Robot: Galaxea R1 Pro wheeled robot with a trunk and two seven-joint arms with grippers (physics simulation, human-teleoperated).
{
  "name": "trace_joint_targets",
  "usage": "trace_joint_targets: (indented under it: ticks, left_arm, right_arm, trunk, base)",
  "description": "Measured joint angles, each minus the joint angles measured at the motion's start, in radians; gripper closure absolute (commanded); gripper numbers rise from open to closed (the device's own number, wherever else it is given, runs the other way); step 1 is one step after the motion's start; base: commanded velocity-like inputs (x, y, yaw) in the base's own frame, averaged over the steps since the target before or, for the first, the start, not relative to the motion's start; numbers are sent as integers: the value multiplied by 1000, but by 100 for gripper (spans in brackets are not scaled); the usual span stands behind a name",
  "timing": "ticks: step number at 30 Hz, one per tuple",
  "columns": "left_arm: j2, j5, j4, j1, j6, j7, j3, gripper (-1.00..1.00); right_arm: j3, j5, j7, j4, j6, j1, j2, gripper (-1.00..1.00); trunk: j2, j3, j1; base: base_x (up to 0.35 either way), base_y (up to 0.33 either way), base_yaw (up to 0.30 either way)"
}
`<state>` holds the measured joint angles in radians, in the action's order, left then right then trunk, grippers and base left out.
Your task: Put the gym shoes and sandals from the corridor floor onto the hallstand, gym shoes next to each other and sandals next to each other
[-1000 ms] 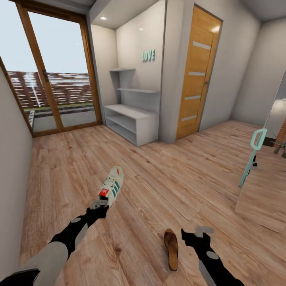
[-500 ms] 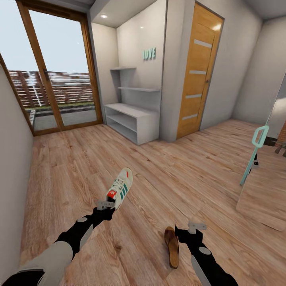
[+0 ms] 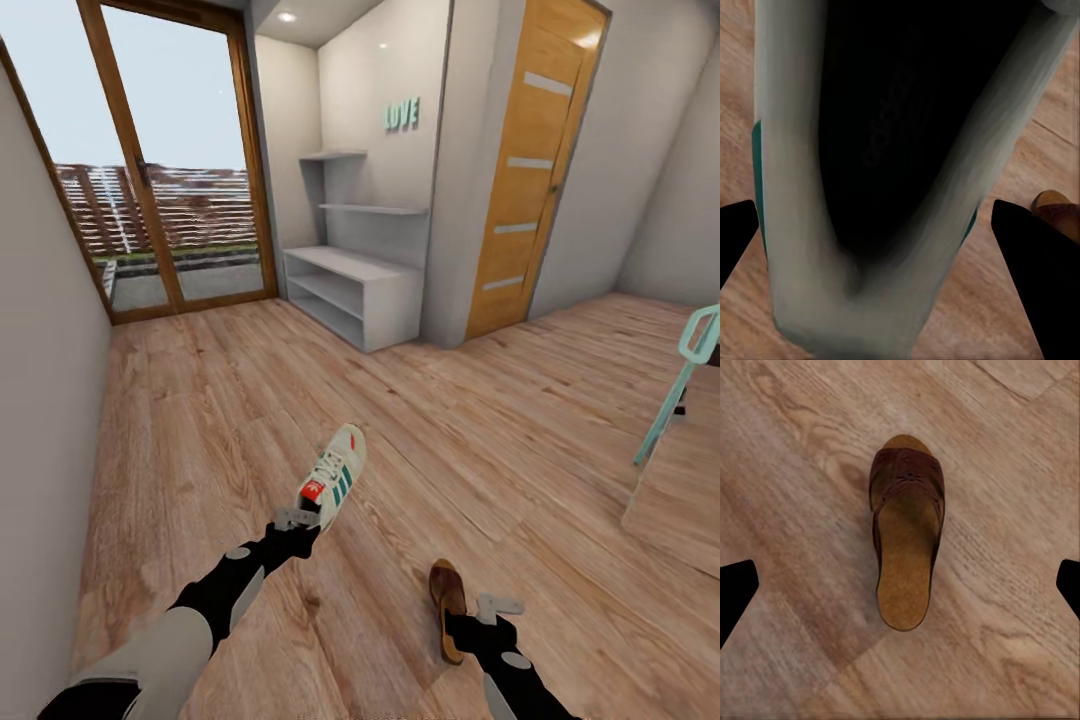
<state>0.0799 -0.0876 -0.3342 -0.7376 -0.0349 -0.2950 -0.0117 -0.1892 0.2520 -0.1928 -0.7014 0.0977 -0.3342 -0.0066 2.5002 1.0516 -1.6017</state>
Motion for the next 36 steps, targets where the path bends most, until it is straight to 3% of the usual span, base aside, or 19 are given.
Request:
trace_joint_targets:
  ticks: [16, 22, 28, 36]
  left_arm:
    - [-3, 1, 2, 7, -1, -1, 13, 100]
    - [2, 1, 1, 8, -4, 0, 10, 100]
    - [5, 1, 1, 8, -5, 0, 9, 100]
    - [4, 1, 1, 8, -5, 0, 8, 100]
  right_arm:
    - [1, -1, 0, 0, -7, 0, -1, -100]
    - [1, -12, -2, 23, -120, 0, -2, -100]
    - [7, -11, 0, 124, -242, 1, -4, -100]
    - [9, -8, 0, 160, -294, 0, -4, -100]
  trunk:
    - [4, 78, -7]
    - [5, 101, -10]
    - [7, 125, -13]
    - [9, 156, -16]
  base:
    - [0, 0, 56]
    - [0, 0, 0]
    - [0, 0, 0]
    - [0, 0, 0]
